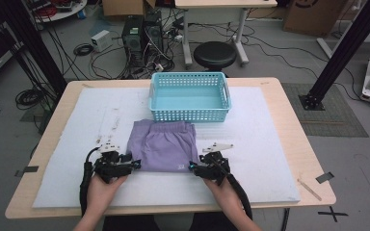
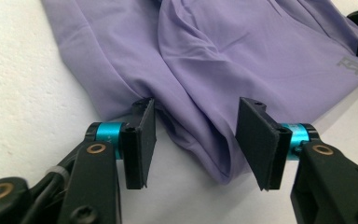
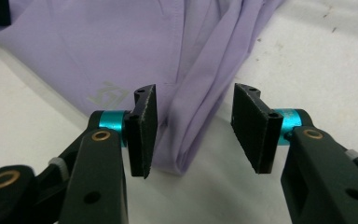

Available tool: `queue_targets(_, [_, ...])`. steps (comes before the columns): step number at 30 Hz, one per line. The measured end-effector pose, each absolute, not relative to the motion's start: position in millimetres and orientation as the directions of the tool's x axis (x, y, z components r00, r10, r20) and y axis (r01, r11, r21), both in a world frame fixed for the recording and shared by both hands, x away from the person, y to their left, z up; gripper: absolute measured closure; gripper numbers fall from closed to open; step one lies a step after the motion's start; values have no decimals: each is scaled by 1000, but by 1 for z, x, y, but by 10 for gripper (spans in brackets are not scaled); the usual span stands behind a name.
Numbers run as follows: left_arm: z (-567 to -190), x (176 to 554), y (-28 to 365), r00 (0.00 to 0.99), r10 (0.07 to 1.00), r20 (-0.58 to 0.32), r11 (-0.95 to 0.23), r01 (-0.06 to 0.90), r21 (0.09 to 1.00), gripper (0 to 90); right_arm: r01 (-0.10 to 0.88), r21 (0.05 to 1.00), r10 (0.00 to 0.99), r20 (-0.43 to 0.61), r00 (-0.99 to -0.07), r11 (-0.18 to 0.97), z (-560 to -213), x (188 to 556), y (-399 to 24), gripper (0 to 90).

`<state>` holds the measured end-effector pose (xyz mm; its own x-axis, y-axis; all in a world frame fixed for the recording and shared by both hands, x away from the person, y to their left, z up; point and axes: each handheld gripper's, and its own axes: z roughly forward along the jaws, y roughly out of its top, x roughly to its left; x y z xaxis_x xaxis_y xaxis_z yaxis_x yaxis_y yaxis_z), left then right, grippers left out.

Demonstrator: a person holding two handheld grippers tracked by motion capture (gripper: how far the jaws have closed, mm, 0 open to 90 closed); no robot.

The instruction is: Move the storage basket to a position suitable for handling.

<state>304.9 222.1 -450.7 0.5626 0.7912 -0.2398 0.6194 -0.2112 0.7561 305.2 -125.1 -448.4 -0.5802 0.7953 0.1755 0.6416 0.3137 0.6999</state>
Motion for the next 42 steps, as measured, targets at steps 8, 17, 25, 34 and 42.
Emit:
queue_targets(8, [-451,304,219,572,794,-206,-237,604,761,673,625,704,760,187,-622,338,-449,304,-121,864])
queue_targets(17, [-452,305,213,606,768,-207,-259,590,764,868,606,712,755,165,-634,354,-448,303,-123,882])
queue_targets(25, [-452,303,197,640,740,-207,-287,579,763,876,603,713,764,148,-629,359,-441,297,-139,885])
queue_targets(34, [-452,298,167,703,679,-212,-338,555,760,878,607,711,782,130,-610,356,-439,278,-168,885])
queue_targets(42, [-451,291,149,744,634,-211,-380,538,752,878,612,711,788,133,-601,346,-441,254,-191,885])
